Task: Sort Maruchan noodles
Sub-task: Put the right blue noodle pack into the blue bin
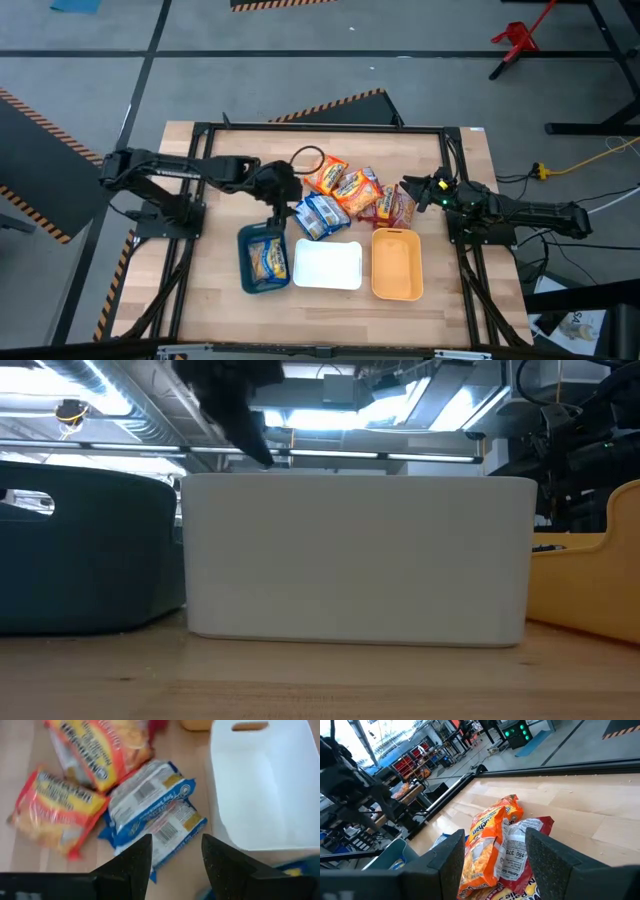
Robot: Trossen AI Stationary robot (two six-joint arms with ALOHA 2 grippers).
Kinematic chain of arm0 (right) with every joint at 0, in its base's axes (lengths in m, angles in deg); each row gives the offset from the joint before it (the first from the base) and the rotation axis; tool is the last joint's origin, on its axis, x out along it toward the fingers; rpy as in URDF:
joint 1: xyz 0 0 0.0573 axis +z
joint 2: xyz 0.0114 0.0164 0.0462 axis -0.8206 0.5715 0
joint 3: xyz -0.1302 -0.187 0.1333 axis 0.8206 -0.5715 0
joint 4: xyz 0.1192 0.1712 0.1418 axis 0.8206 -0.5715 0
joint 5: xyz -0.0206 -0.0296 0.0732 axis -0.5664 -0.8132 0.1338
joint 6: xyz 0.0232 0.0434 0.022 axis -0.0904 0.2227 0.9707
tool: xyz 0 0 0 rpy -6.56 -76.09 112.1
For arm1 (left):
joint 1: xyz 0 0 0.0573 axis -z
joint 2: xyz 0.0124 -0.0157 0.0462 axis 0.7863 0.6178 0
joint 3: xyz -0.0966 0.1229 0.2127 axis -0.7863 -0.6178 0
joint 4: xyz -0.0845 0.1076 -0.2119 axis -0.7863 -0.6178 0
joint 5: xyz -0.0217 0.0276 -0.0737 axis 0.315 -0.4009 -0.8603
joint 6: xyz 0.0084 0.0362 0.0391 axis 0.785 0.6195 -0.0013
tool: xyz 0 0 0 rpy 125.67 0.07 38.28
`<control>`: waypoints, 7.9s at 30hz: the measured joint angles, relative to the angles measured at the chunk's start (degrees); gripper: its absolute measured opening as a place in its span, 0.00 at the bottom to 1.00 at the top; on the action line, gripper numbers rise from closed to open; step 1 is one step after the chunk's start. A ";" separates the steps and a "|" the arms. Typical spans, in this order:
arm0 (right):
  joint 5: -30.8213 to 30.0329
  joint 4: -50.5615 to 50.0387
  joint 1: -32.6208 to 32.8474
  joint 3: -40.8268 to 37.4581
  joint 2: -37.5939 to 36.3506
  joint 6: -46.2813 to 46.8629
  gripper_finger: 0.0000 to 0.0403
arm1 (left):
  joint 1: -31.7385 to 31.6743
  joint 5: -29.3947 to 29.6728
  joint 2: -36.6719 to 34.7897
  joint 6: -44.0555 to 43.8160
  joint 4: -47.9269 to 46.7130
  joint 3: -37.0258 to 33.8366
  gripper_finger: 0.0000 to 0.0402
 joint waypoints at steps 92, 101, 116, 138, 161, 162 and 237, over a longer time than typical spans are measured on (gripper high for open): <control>1.53 -0.09 0.01 0.01 0.02 -0.72 0.49 | -4.00 7.92 21.04 11.05 11.97 0.00 0.01; 1.51 -0.11 0.01 -0.01 0.02 -0.66 0.49 | -0.76 10.08 17.96 -0.27 7.37 0.09 0.00; 1.51 -0.11 0.00 -0.01 0.02 -0.98 0.49 | 0.09 11.78 4.94 -27.10 5.97 0.08 0.00; 3.00 -0.22 0.02 0.01 1.12 -1.07 0.49 | 14.25 1.49 -17.53 -88.77 -0.44 0.04 0.00; 3.02 -0.22 0.02 -0.01 4.87 -1.09 0.49 | 34.60 25.10 -13.47 -111.03 -0.76 0.00 0.00; 3.03 -0.24 0.01 -0.01 4.95 -1.07 0.49 | 34.97 25.51 -12.88 -111.99 -1.62 0.00 0.00; 4.52 -0.44 0.01 -0.01 5.25 -2.75 0.49 | 40.82 48.03 5.39 -102.40 -3.18 0.00 0.00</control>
